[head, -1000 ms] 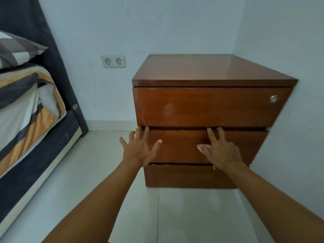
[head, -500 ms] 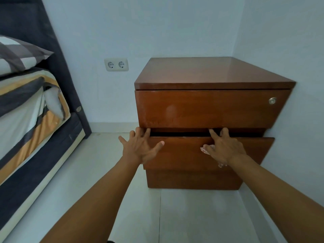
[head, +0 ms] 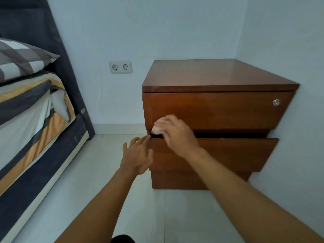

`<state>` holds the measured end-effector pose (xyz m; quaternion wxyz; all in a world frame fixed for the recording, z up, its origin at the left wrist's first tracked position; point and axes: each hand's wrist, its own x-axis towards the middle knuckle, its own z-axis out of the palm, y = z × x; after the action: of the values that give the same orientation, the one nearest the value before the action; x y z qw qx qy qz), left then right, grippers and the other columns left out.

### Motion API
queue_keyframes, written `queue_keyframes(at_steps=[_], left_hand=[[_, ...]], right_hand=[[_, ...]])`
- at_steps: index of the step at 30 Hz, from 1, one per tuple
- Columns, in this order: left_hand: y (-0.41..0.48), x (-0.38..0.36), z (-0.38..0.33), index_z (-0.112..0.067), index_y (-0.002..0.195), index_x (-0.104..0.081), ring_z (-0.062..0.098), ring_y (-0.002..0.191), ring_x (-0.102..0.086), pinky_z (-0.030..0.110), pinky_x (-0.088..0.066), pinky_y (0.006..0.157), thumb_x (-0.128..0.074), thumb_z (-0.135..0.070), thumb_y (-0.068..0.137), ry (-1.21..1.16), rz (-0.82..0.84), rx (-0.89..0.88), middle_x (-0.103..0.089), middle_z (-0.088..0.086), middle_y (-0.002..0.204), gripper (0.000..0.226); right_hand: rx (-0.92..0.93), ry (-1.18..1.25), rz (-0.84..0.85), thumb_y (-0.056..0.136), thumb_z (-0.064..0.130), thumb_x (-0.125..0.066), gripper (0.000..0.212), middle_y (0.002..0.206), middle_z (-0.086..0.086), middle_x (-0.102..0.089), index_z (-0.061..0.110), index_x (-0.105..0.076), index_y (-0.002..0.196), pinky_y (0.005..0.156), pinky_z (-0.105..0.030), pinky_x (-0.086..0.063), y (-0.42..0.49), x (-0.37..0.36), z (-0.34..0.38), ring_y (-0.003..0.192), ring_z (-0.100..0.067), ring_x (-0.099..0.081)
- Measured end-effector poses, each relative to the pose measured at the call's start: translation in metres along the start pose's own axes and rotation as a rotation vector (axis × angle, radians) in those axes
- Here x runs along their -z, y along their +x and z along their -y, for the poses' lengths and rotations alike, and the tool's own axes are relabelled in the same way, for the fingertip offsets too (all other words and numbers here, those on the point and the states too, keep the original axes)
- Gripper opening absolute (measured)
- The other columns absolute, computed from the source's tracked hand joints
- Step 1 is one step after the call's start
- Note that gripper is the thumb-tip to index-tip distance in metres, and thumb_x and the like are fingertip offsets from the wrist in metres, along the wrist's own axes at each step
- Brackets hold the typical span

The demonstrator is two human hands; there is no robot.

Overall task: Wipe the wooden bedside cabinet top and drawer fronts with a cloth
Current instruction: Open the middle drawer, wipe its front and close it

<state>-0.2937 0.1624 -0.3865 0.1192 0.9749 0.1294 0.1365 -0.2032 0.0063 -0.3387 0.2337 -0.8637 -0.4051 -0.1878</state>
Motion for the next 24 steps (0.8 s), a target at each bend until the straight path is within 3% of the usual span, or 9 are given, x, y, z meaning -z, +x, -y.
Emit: queue_keyframes(at_steps=[3,6,8,13,18,24], left_hand=[[0.000,0.001,0.006,-0.034,0.154,-0.033,0.026,0.149,-0.028,0.063,-0.019,0.118,-0.019,-0.042,0.092,-0.029,0.009,-0.013,-0.036,-0.009,0.161,0.064],[0.004,-0.001,0.008,-0.035,0.153,-0.035,0.028,0.151,-0.027,0.064,-0.017,0.119,-0.021,-0.043,0.097,-0.032,0.000,-0.012,-0.036,-0.008,0.161,0.058],[0.007,-0.005,0.001,-0.034,0.152,-0.037,0.028,0.152,-0.025,0.064,-0.015,0.119,-0.019,-0.046,0.099,-0.038,-0.007,-0.002,-0.037,-0.006,0.161,0.056],[0.012,-0.013,-0.030,-0.023,0.158,-0.027,0.029,0.155,-0.015,0.065,-0.006,0.119,-0.006,-0.059,0.092,-0.016,0.030,0.103,-0.025,-0.001,0.166,0.077],[0.009,-0.018,-0.031,-0.023,0.160,-0.013,0.030,0.155,-0.010,0.068,-0.004,0.117,-0.002,-0.064,0.090,0.093,0.048,0.141,-0.015,-0.002,0.169,0.082],[0.010,-0.019,-0.032,-0.024,0.161,-0.012,0.031,0.155,-0.012,0.069,-0.007,0.117,-0.008,-0.064,0.096,0.158,0.058,0.150,-0.015,-0.002,0.169,0.077]], right_hand=[[0.009,-0.177,0.147,0.102,0.024,-0.054,0.053,0.157,0.000,-0.042,0.029,-0.040,0.153,0.116,-0.051,-0.038,-0.010,-0.056,0.007,0.146,-0.033,-0.035],[0.008,-0.217,0.090,0.100,0.028,-0.058,0.060,0.160,-0.003,-0.040,0.024,-0.034,0.155,0.125,-0.050,-0.024,-0.021,-0.075,0.004,0.151,-0.032,-0.030],[0.000,-0.232,0.071,0.099,0.026,-0.060,0.057,0.155,-0.003,-0.045,0.025,-0.037,0.152,0.124,-0.049,-0.026,-0.022,-0.076,0.001,0.148,-0.031,-0.035],[-0.093,-0.244,0.022,0.097,0.023,-0.064,0.048,0.144,-0.002,-0.053,0.027,-0.046,0.142,0.120,-0.052,-0.032,-0.040,-0.057,-0.035,0.140,-0.028,-0.045],[-0.196,-0.376,-0.019,0.100,0.018,-0.055,0.041,0.144,-0.005,-0.055,0.024,-0.051,0.141,0.118,-0.055,-0.032,-0.083,-0.010,-0.128,0.138,-0.030,-0.047],[-0.383,-0.489,-0.074,0.101,0.021,-0.040,0.038,0.138,-0.016,-0.056,0.013,-0.056,0.134,0.109,-0.059,-0.038,-0.136,0.049,-0.231,0.129,-0.040,-0.050]])
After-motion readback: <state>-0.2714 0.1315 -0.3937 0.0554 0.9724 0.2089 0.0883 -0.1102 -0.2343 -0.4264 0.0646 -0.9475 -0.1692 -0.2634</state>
